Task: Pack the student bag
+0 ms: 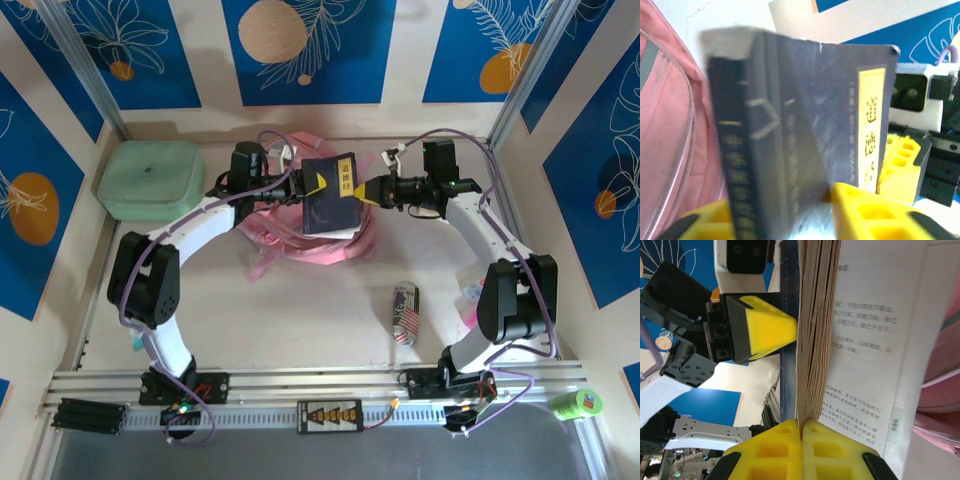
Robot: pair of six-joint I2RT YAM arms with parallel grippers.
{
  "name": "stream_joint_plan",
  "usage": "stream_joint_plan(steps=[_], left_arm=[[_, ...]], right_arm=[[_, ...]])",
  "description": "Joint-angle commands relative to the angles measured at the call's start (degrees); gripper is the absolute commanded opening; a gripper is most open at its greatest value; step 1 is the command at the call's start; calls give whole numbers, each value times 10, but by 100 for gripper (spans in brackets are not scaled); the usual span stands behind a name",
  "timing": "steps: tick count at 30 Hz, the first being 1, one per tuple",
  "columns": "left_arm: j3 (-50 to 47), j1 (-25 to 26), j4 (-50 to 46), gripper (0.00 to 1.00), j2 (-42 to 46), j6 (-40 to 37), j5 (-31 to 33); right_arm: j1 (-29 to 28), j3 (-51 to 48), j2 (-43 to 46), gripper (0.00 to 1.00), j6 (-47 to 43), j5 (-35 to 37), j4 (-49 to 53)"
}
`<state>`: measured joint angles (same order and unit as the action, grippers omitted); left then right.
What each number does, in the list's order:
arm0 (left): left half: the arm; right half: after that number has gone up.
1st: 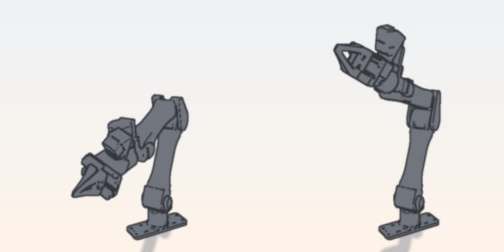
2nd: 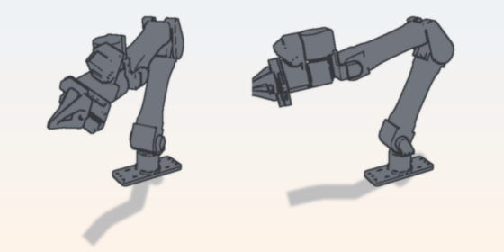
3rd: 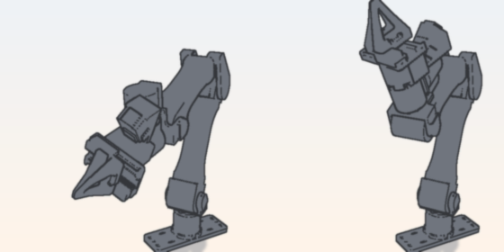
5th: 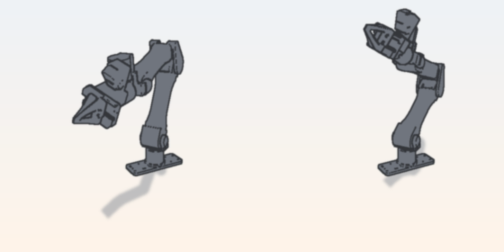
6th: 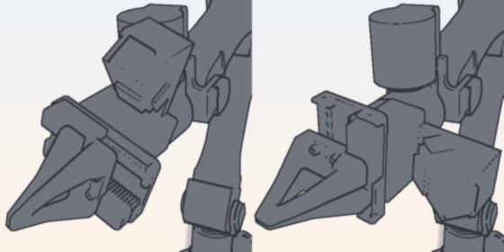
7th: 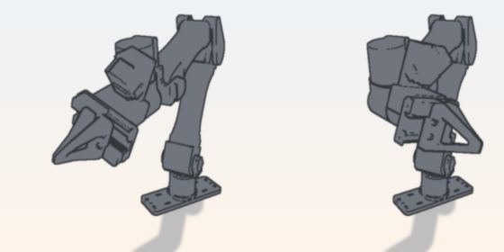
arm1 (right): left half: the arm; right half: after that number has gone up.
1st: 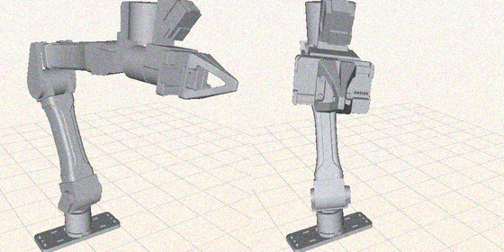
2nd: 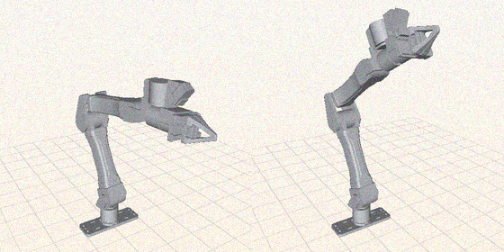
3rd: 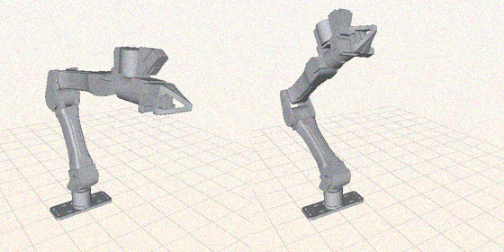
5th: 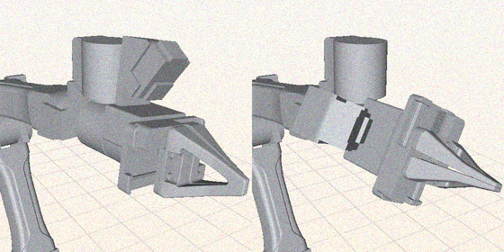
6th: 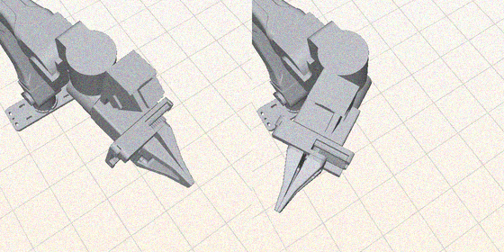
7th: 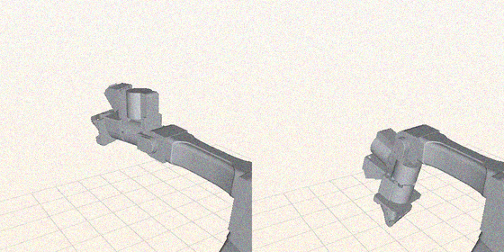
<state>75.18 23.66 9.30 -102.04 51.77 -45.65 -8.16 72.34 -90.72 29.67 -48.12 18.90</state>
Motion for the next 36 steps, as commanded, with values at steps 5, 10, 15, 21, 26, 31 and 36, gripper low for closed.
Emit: stream_joint_plan(steps=[5,10,15,21,26,31,36], left_arm=[[7,-19,-93,0,38,-46,77],[-21,-35,-76,0,74,-24,159],[-59,-43,-5,0,120,21,271],[-90,-43,106,0,129,94,341],[-95,-38,187,0,110,145,351],[-111,-30,227,0,105,171,372],[-126,-27,235,0,111,180,385]], right_arm=[[17,13,-20,28,31,62,13],[1,-40,-19,65,124,101,-80],[-55,-114,-15,83,283,141,-250],[-120,-123,-39,99,385,136,-402],[-161,-135,-72,99,498,177,-514],[-179,-129,-130,100,603,200,-668],[-182,-114,-164,97,654,225,-743]])
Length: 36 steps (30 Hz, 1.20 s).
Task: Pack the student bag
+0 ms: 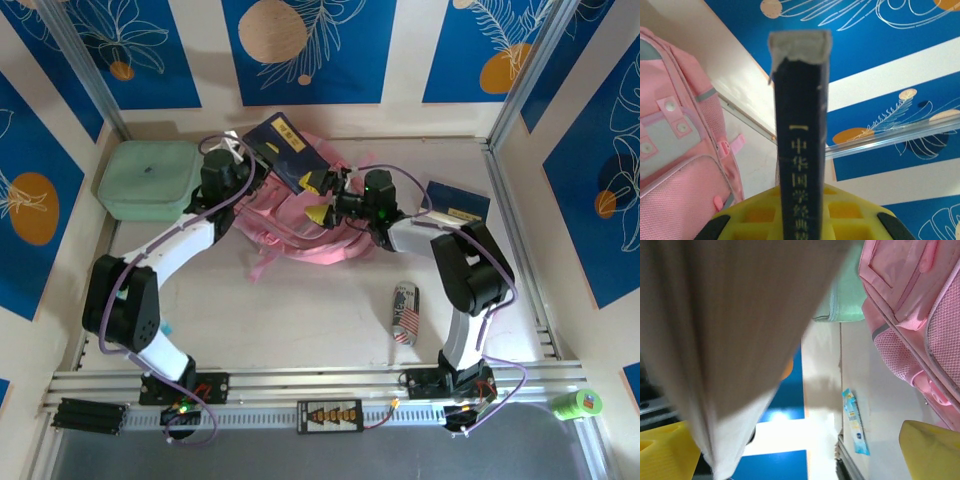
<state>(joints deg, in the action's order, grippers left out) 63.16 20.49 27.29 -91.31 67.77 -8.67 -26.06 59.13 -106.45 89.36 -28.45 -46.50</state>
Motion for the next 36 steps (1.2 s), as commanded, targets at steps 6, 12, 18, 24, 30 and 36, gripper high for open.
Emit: stream_joint_plan(steps=[6,12,18,24,30,36], left_arm=[[-19,7,54,0,11,28,25],[-15,10,54,0,8,27,28],[-18,10,44,0,8,31,35],[-16,10,32,0,4,35,31],[-18,9,19,0,3,33,32],[-25,10,-10,8,17,17,43]], right_arm=[[-3,28,-24,87,94,48,-105],[-8,51,-54,72,140,50,-153],[-2,26,-54,59,160,73,-180],[4,36,-70,44,176,61,-215],[0,39,-67,32,163,59,-203],[7,22,-60,15,151,60,-190]])
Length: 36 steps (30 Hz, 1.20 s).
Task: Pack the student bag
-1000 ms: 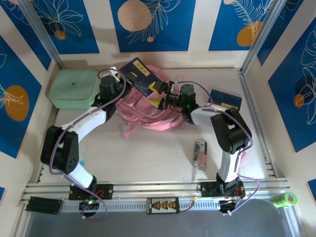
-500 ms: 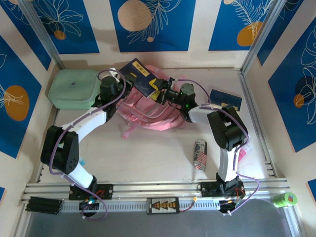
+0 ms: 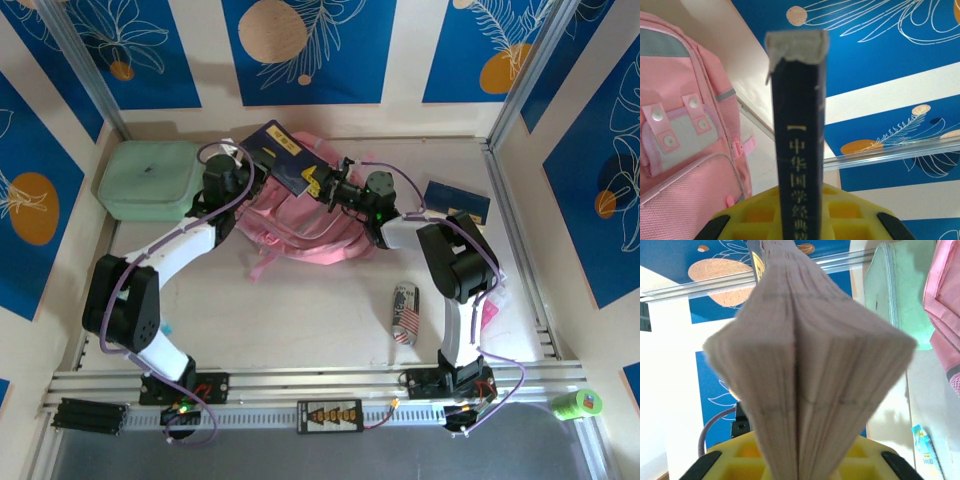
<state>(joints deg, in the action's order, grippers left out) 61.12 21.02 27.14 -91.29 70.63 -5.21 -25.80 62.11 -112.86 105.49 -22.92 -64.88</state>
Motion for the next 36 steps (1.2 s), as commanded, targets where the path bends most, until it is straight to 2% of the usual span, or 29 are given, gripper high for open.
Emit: stream_joint_plan(steps=[1,3,5,6,12,16,19,23,29,33,36], left_arm=[[-6,4,-15,11,20,-16,9],[-8,4,-32,22,26,-31,9],[-12,4,-59,44,35,-57,9],[-14,4,-70,50,40,-75,9],[-13,13,-200,72,81,-259,16],[15,44,-287,92,85,-375,37],[61,72,-346,100,55,-439,34],[141,122,-418,100,-16,-516,49],[277,187,-518,100,-150,-613,107],[343,204,-550,99,-214,-635,101],[395,208,-584,90,-260,-638,110]], right_arm=[[6,-10,7,12,-16,4,-2],[10,-15,15,8,-33,-1,16],[17,-26,34,7,-66,-4,47],[22,-34,44,7,-84,-5,64],[70,-93,134,6,-224,-6,207],[113,-111,205,6,-329,-1,341],[141,-113,257,7,-404,19,445],[187,-118,307,6,-460,40,533],[262,-150,373,6,-483,55,589],[300,-164,407,6,-495,57,620],[322,-174,427,6,-502,56,637]])
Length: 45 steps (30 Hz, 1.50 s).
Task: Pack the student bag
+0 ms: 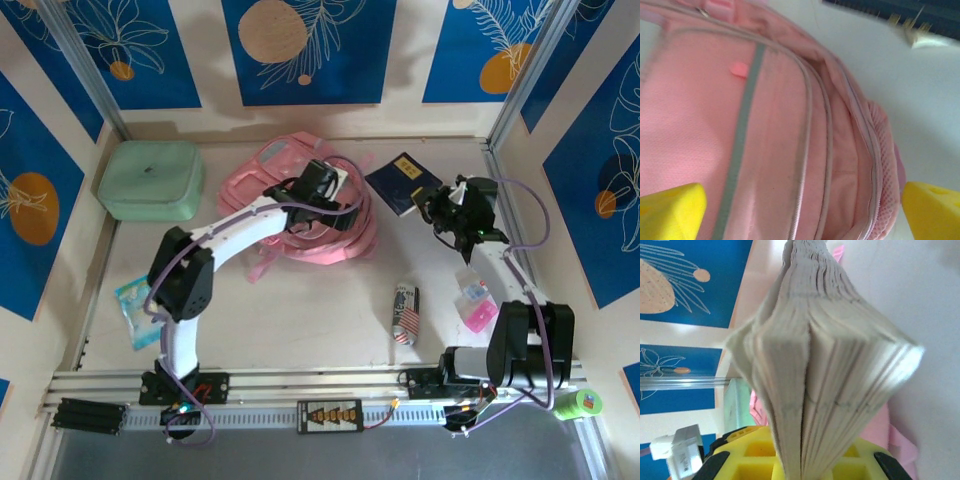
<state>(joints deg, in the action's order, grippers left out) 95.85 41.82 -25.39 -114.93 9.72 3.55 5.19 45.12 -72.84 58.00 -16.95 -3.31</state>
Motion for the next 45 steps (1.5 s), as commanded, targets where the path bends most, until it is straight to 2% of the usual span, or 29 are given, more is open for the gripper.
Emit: stream_joint_plan(steps=[1,14,17,25,31,39,45], left_arm=[[63,2,-71,88,-38,-31,32],[198,10,-175,58,-173,-75,113],[214,10,-186,46,-184,-74,129],[211,11,-171,25,-147,-73,115],[187,10,-148,0,-100,-56,79],[162,-10,-125,0,-14,-46,74],[163,-44,-82,0,41,-44,53]], right_arm=[[19,-8,31,6,-27,-6,24],[32,-28,46,6,-12,-12,11],[32,-27,45,6,-10,-14,11],[33,-31,49,6,-10,-6,12],[41,-31,55,6,-18,4,24],[62,-36,79,6,-26,3,42],[49,-41,104,6,-31,-6,55]])
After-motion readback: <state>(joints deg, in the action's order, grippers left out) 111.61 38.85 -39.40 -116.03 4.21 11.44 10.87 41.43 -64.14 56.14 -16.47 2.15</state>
